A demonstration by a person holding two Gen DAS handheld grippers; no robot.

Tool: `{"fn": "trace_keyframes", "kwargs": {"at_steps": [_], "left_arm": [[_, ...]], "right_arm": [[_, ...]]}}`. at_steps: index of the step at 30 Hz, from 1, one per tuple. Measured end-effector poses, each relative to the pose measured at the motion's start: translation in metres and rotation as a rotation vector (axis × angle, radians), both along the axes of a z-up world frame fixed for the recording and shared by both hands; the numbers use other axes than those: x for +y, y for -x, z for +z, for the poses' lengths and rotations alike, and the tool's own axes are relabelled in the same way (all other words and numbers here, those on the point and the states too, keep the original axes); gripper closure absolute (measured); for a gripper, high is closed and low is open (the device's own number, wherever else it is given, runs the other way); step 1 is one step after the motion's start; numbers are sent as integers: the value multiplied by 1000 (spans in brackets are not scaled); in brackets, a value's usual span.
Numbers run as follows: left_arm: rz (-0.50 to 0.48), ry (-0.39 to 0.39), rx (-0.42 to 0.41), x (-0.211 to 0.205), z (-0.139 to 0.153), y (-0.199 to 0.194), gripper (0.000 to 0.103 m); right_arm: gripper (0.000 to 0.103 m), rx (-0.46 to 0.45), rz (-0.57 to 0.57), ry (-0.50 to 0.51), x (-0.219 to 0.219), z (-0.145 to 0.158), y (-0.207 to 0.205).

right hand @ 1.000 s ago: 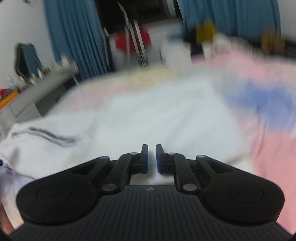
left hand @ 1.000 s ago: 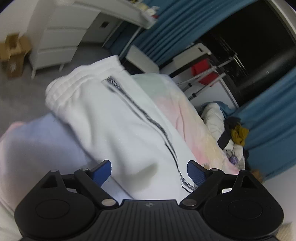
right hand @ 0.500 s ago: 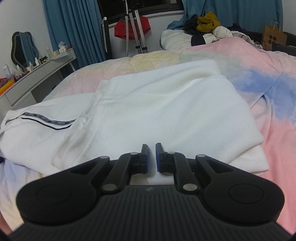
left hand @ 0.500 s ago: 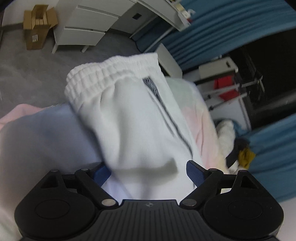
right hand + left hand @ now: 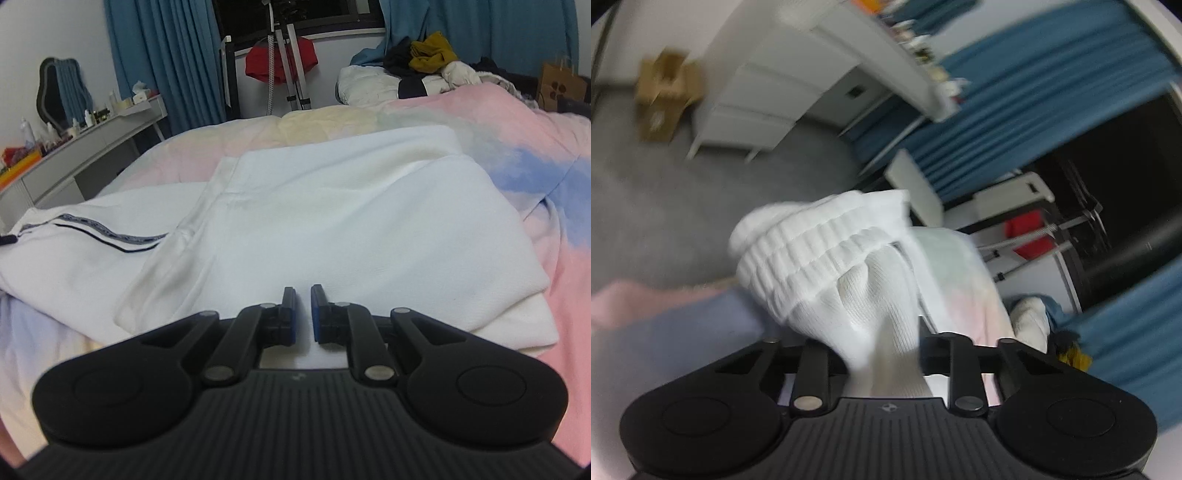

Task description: Fold clothes

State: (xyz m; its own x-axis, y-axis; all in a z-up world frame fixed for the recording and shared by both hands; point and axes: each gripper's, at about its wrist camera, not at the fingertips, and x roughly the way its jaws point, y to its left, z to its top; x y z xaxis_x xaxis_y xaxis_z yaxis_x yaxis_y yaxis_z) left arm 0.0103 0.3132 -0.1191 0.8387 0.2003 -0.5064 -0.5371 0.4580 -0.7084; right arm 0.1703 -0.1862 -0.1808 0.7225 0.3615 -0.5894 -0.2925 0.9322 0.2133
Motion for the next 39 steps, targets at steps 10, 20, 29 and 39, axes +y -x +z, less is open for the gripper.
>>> {"fn": "trace_keyframes", "kwargs": {"at_steps": [10,20,29,39], "left_arm": [[-113,-361,-53,-139,128,-42,85],[-414,-733,-204,-373,183,-105,86],[-793,-900,-69,-550,49,-138,86],[-919,-1099,-33,-569,17,-137,36]], "right_arm": [[91,46,-56,-135,-23,7,-2],[91,77,-349,-322,-104,27,-5],[91,52,-489,-596,-213,45,2],[91,110,-275,-757,-226,44,-23]]}}
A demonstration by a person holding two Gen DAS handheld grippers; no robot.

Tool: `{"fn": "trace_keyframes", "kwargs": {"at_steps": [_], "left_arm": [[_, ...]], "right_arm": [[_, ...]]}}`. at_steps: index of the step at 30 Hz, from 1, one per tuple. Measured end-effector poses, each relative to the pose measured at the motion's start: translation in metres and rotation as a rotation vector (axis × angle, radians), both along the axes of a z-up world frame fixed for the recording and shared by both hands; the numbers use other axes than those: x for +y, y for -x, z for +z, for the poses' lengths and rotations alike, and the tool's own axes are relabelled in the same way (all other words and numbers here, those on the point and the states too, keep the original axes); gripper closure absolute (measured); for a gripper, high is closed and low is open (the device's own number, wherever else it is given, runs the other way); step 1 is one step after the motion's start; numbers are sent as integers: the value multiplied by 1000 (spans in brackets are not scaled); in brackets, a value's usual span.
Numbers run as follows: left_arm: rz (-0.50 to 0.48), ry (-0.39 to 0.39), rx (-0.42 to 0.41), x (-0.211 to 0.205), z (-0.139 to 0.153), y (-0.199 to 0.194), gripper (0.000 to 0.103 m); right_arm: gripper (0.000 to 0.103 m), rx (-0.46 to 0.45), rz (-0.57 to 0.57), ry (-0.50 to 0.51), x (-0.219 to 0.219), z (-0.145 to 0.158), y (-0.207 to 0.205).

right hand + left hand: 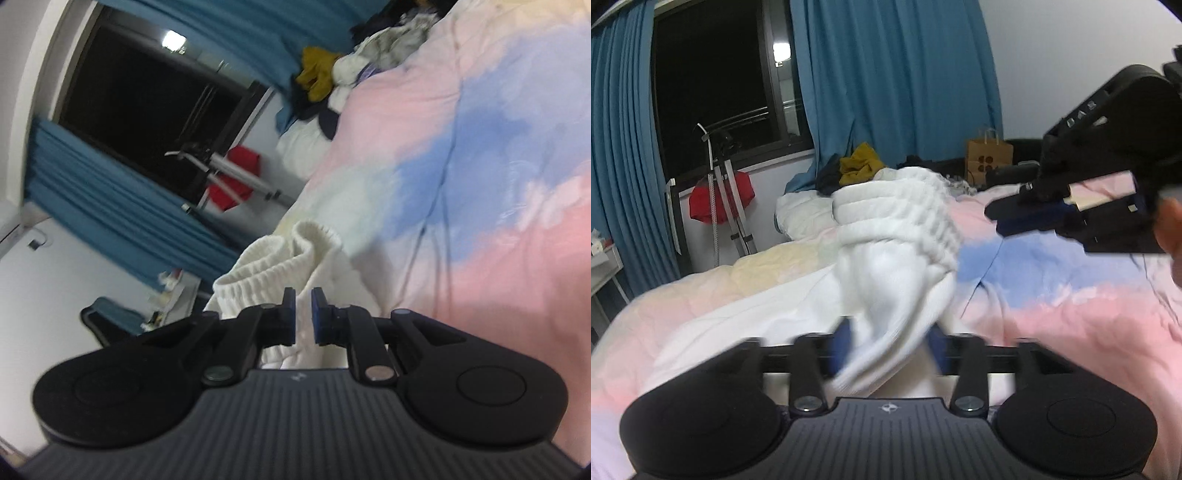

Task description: Fold clothes

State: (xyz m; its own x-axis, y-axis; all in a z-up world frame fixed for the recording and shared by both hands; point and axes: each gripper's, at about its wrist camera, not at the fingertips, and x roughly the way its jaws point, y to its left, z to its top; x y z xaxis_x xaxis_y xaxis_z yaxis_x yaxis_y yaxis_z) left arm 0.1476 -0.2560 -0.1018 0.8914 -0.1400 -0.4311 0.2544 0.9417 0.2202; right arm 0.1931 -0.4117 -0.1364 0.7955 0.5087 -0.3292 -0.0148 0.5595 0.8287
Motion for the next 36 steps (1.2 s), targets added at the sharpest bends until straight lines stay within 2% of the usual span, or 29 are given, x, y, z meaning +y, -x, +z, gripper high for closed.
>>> {"fn": "trace_keyframes", "kwargs": {"at_steps": [3,4,5,7,9,11,14,17,19,23,26,29,31,33,36], "left_arm": [[-31,-34,13,43,3,27,26],[-35,-47,16,60,4,38,26],[-34,-63,19,74,5,48,25],[-13,-97,36,96,4,61,24],[10,-138,43,115,2,72,24],[45,-148,28,132,0,74,24],[94,-126,51,152,-4,72,23],[111,-133,60,163,-8,74,22],[108,-161,56,163,-11,76,22],[102,-189,58,158,-18,78,21],[104,-179,64,157,-21,74,21],[97,-167,76,158,-22,69,21],[94,-169,76,158,-23,70,21],[91,-168,75,159,-23,70,23],[86,-153,69,162,-19,74,25]], "right_arm": [[91,-4,14,4,2,4,-4],[90,0,17,6,2,6,-6],[84,2,18,9,2,7,-6],[67,2,13,25,2,11,-5],[37,-5,-7,46,4,14,-2],[24,-6,-13,39,9,13,-2],[23,29,47,42,23,9,-7],[22,36,69,149,48,8,-10],[14,18,69,200,61,8,-10],[13,-30,78,280,84,9,-11],[13,-80,93,385,99,13,-7],[15,-68,46,485,106,6,-10],[26,-65,6,480,103,-1,-10],[50,-42,-24,450,97,-6,-11],[61,-68,-55,404,88,-7,-4]]}}
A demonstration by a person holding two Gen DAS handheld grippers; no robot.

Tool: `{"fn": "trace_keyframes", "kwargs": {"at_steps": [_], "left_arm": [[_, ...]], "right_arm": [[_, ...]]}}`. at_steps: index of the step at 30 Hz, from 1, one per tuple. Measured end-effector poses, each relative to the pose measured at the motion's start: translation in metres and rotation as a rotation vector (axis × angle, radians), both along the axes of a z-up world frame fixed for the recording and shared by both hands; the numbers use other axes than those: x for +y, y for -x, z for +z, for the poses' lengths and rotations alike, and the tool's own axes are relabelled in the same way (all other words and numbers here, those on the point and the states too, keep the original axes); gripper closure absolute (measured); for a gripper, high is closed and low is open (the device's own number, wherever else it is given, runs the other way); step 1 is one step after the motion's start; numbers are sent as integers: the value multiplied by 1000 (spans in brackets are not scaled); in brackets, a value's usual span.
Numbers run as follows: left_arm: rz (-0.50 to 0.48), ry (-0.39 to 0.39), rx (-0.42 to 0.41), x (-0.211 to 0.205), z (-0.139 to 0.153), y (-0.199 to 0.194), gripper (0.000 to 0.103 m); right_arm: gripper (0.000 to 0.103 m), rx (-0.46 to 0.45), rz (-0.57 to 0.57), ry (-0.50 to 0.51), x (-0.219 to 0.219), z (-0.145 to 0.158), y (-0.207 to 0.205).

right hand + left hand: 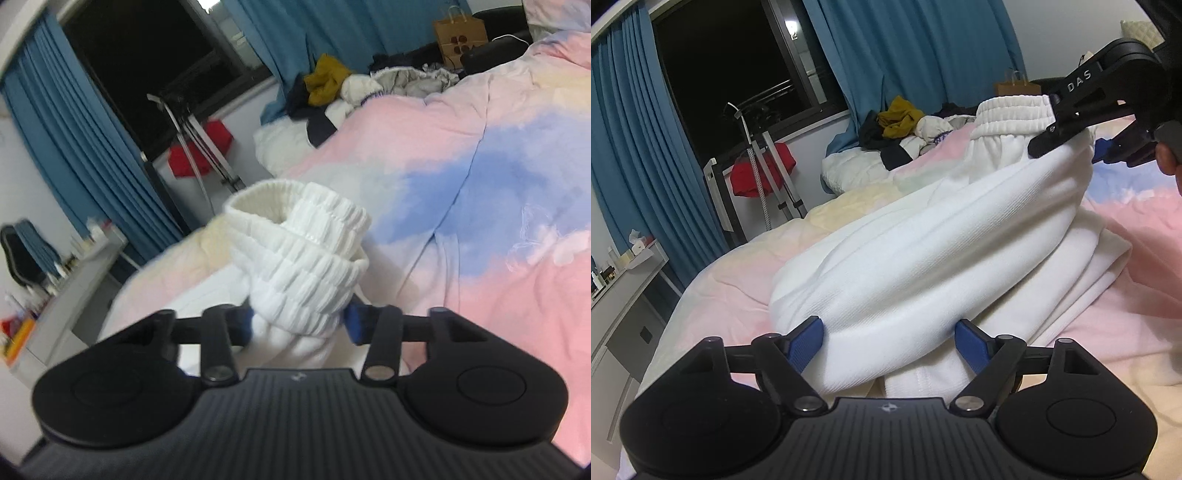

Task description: Fold clothes

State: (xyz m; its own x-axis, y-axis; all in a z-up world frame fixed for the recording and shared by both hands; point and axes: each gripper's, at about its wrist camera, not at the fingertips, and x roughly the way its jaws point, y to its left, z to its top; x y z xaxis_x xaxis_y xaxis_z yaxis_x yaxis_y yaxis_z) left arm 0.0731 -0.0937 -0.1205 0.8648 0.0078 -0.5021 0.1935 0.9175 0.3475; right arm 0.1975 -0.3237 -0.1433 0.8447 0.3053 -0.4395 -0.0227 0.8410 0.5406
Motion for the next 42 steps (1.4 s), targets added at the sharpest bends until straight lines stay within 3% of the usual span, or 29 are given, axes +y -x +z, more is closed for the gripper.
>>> {"fn": "trace_keyframes", "kwargs": {"at_steps": [4,7,10,13,16,17,18,20,23,25,28,32,36,40,42], "left_arm": [[-18,45,-32,8,8,11,26],[-56,40,-62,9,11,21,27],[-47,8,-54,9,5,20,26],[-39,-6,-47,11,0,17,28],[-21,34,-65,18,0,16,51],[-12,52,-66,22,2,15,65],[6,78,-63,28,6,14,89],[39,151,-47,44,15,16,97],[52,222,-2,60,24,20,97],[63,242,23,65,23,20,97],[63,317,53,74,28,20,92],[78,473,55,95,43,27,47],[88,694,22,124,54,31,22],[196,902,59,155,40,11,22],[243,963,124,165,26,-5,22]], "right_arm": [[64,-42,-11,-56,-13,-2,14],[64,116,-106,-138,-36,-39,8],[64,235,-168,-297,-57,-69,3],[63,228,-167,-292,-55,-69,2],[61,208,-155,-261,-50,-67,2],[60,209,-153,-266,-51,-68,1],[59,209,-150,-274,-52,-68,0],[57,208,-139,-284,-54,-67,2],[36,222,-115,-281,-55,-63,2],[24,240,-96,-239,-50,-63,-1],[21,258,-55,-215,-43,-66,-6],[20,237,11,-267,-39,-66,-9],[20,140,100,-359,-37,-50,-2],[20,93,125,-305,-28,-40,-1],[20,142,91,-289,-26,-49,-6]]}}
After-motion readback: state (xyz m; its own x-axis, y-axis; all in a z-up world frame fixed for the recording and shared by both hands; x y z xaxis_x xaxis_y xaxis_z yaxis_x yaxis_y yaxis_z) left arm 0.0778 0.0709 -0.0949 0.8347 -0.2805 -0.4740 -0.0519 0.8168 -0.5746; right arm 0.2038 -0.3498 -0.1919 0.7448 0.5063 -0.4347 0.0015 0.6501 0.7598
